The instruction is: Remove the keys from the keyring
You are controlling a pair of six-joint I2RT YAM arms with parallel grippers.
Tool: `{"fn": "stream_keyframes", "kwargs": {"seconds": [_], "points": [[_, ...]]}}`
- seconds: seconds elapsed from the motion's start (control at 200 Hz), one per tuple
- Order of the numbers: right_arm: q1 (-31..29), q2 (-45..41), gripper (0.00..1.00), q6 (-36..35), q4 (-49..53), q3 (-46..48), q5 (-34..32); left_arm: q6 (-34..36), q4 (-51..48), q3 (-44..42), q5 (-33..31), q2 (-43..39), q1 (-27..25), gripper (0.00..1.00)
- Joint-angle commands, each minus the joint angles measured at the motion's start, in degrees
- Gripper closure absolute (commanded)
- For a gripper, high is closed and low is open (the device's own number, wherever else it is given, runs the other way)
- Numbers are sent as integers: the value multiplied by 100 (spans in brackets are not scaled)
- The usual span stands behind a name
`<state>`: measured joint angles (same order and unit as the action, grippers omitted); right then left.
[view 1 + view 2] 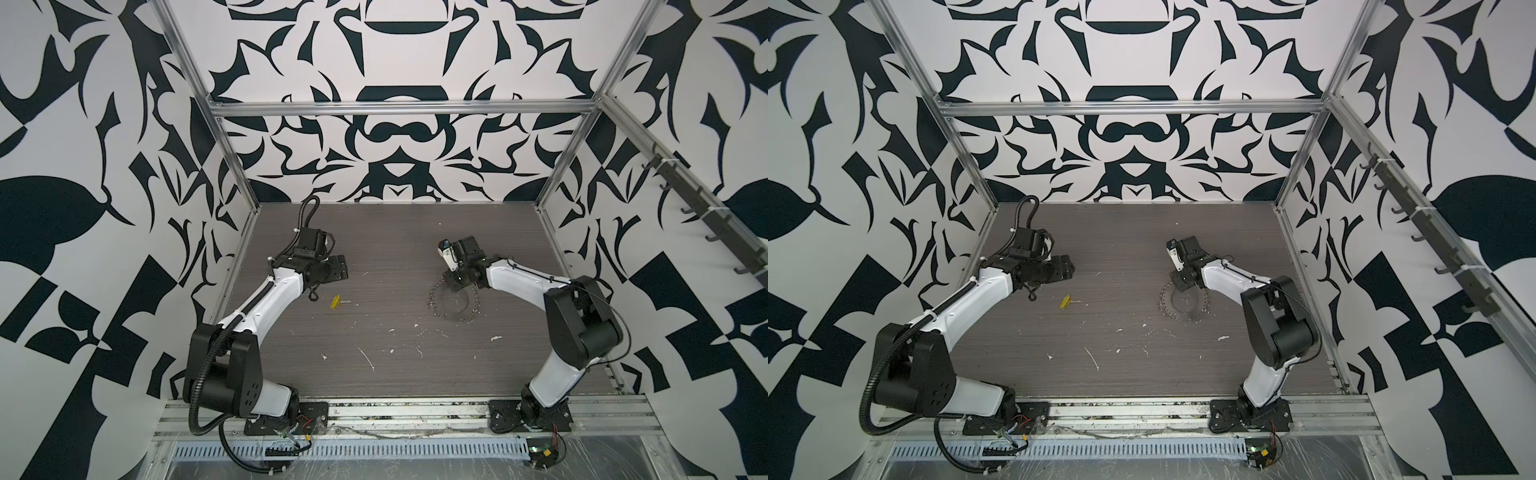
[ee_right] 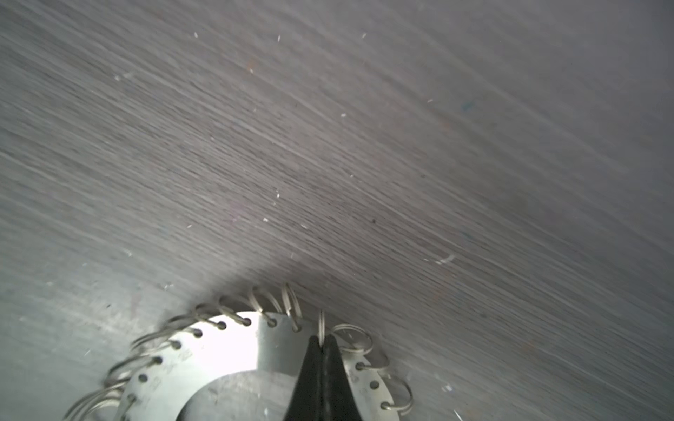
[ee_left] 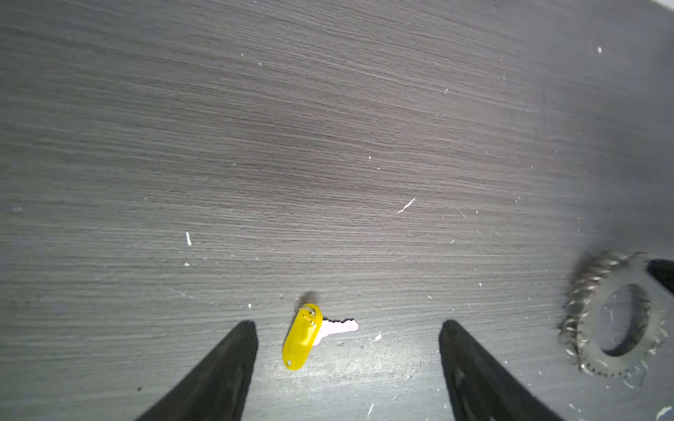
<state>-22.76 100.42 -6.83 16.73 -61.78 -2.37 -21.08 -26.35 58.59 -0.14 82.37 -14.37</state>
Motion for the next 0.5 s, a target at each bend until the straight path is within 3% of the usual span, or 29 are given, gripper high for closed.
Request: {"fn": "stream_keyframes", "kwargs": {"seconds": [0.0,0.03,0.08,0.095,0.23,0.38,0.495], "points": [[57,-126,76,-42,163,-466,244,75,-135,100,93,-212,98,0],[69,-171,64,-45,209,-504,242,101,-130,101,95,-229,130,1],[95,-295,25,-8,221,-488,195,158,-105,96,101,-271,202,0],[101,-337,19,-1,211,-461,182,171,-85,91,90,-296,229,0],[279,-1176,1,271,-266,166,-333,407,835,-334,-52,-742,470,0],[828,-2319,1,903,-2092,1829,-1033,984,3643,-2017,-418,-1895,540,1],[1016,-2755,0,980,-3853,3176,-1691,1333,5448,-3182,-926,-2320,549,1]]}}
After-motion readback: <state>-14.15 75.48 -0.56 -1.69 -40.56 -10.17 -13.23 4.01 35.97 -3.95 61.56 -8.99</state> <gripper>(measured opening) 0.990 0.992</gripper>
